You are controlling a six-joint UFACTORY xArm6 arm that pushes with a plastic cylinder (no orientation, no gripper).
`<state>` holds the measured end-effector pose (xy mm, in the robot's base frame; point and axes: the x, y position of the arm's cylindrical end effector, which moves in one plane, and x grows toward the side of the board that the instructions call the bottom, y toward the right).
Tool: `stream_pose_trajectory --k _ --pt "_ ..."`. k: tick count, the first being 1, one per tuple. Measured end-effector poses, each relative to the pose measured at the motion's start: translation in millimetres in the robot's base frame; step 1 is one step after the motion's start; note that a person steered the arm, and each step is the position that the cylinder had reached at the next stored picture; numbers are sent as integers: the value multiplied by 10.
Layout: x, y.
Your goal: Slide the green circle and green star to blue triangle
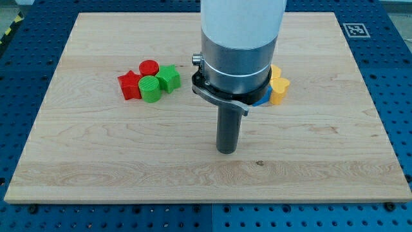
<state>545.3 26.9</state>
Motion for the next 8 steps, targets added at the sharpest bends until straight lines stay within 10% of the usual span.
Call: stream_pose_trajectory --k 6,8 --pt "-616 -515" --pt "-705 -1740"
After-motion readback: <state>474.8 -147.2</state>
